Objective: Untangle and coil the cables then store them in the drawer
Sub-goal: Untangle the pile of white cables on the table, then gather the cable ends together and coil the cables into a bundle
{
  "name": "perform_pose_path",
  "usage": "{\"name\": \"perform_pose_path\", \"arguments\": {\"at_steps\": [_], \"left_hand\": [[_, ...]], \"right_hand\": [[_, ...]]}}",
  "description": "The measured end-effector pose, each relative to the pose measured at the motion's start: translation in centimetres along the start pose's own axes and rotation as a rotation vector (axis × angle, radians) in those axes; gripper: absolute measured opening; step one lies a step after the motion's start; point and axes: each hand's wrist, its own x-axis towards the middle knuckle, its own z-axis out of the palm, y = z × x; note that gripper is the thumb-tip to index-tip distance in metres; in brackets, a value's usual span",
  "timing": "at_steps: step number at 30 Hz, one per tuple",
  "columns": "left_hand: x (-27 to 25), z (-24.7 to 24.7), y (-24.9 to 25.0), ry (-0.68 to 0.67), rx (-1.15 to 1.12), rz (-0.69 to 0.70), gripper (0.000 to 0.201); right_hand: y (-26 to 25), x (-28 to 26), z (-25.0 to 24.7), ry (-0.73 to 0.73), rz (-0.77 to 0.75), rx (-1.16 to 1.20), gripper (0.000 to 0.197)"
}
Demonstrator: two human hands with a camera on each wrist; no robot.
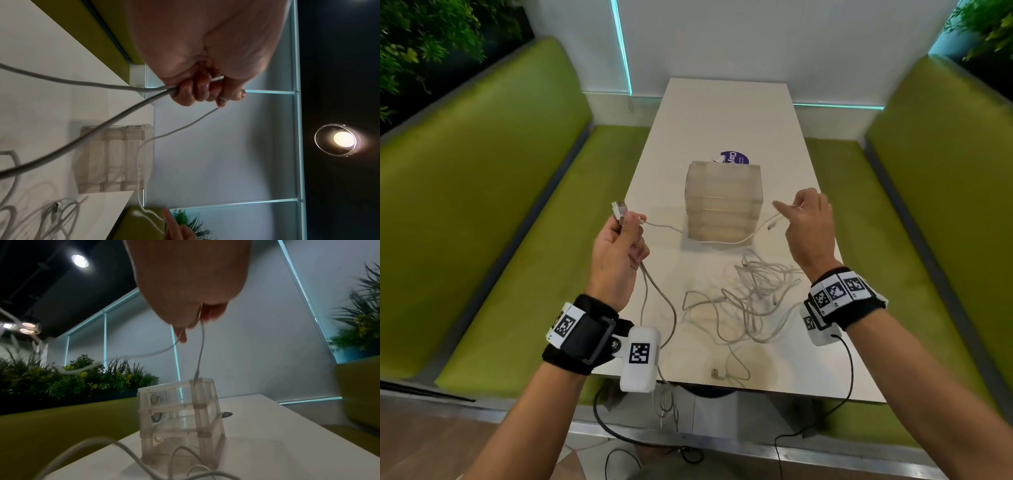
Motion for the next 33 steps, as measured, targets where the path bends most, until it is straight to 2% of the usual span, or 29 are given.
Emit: {"name": "perform_pose_path", "arguments": {"at_steps": [2, 4, 6, 8, 11, 13, 15, 16, 19, 20, 21, 23, 26, 28, 31, 33], "left_hand": [[-0.1, 0.1, 0.1, 0.001, 0.005, 0.001, 0.022], [-0.2, 0.2, 0.1, -0.002, 0.013, 0.001, 0.023], [-0.2, 0.4, 0.1, 0.004, 0.022, -0.002, 0.024], [-0.2, 0.6, 0.1, 0.024, 0.018, 0.005, 0.025], [-0.1, 0.8, 0.2, 0.065, -0.018, 0.033, 0.029], [0.0, 1.0, 0.3, 0.079, -0.022, 0.04, 0.03], [0.0, 1.0, 0.4, 0.087, -0.021, 0.041, 0.029], [0.1, 0.9, 0.3, 0.087, -0.022, 0.045, 0.029], [0.1, 0.6, 0.2, 0.086, -0.021, 0.058, 0.03], [0.1, 0.6, 0.1, 0.085, -0.03, 0.06, 0.032], [0.1, 0.4, 0.0, 0.084, -0.043, 0.064, 0.034], [0.2, 0.3, -0.1, 0.095, -0.056, 0.07, 0.036], [0.3, 0.4, 0.1, 0.122, -0.077, 0.053, 0.038], [0.3, 0.7, 0.4, 0.103, -0.121, 0.034, 0.038], [0.2, 0.9, 0.5, 0.078, -0.151, -0.021, 0.038], [0.1, 0.9, 0.3, 0.048, -0.124, -0.049, 0.033]], "right_hand": [[0.4, 0.2, -0.3, 0.163, -0.047, -0.08, 0.038], [0.2, 0.3, -0.5, 0.058, -0.03, 0.07, 0.041], [-0.5, 0.3, -1.4, -0.307, 0.015, 0.341, 0.043], [-1.8, -0.5, -2.7, -0.645, -0.005, 0.551, 0.031], [-4.5, -2.9, -3.6, -0.926, -0.163, 0.539, 0.013], [-5.8, -4.7, -3.8, -1.028, -0.204, 0.539, 0.013], [-6.3, -6.0, -3.7, -1.001, -0.21, 0.572, 0.012], [-6.3, -6.2, -3.7, -0.918, -0.206, 0.587, 0.011], [-6.1, -5.9, -4.5, -0.507, -0.112, 0.632, 0.008], [-5.9, -5.7, -5.0, -0.426, -0.056, 0.683, 0.008], [-5.8, -5.5, -5.5, -0.412, -0.001, 0.746, 0.008], [-5.9, -5.4, -6.4, -0.556, 0.062, 0.834, 0.008], [-6.8, -6.7, -7.1, -0.914, 0.001, 0.783, 0.005], [-7.6, -8.4, -6.6, -1.098, -0.021, 0.783, 0.007], [-8.6, -11.6, -4.5, -1.286, -0.027, 0.791, 0.012], [-9.1, -13.7, -2.9, -1.325, -0.012, 0.752, 0.016]]}}
